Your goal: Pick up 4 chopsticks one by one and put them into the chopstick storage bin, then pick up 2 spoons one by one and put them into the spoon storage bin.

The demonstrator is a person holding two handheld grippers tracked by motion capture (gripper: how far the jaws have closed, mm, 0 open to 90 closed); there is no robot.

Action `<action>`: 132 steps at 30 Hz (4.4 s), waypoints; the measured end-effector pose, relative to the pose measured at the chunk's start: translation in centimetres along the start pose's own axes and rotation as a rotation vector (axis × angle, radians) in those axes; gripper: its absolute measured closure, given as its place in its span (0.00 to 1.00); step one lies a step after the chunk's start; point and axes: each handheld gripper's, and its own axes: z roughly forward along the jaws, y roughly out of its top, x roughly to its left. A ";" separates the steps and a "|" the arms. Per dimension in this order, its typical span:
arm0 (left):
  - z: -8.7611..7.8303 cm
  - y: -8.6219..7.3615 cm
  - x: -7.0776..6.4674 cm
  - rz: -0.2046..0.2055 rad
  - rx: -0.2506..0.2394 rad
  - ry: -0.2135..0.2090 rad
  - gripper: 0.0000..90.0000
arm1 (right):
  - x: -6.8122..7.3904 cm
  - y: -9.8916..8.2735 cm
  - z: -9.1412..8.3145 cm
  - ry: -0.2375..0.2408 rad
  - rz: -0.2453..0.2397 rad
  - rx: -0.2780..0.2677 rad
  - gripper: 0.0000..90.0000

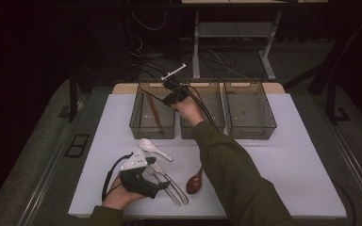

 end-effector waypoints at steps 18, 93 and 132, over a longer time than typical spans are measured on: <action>0.0 0.0 0.0 0.002 0.003 -0.005 0.00 | 0.5 0.6 0.9 0.023 0.006 0.002 0.73; 0.0 0.0 0.0 -0.015 0.015 0.031 0.00 | -4.8 -28.1 -17.9 0.082 -0.044 -0.238 0.24; 3.0 3.1 0.8 -0.056 0.072 0.016 0.99 | -4.7 -33.9 -18.2 0.032 -0.043 -0.212 0.20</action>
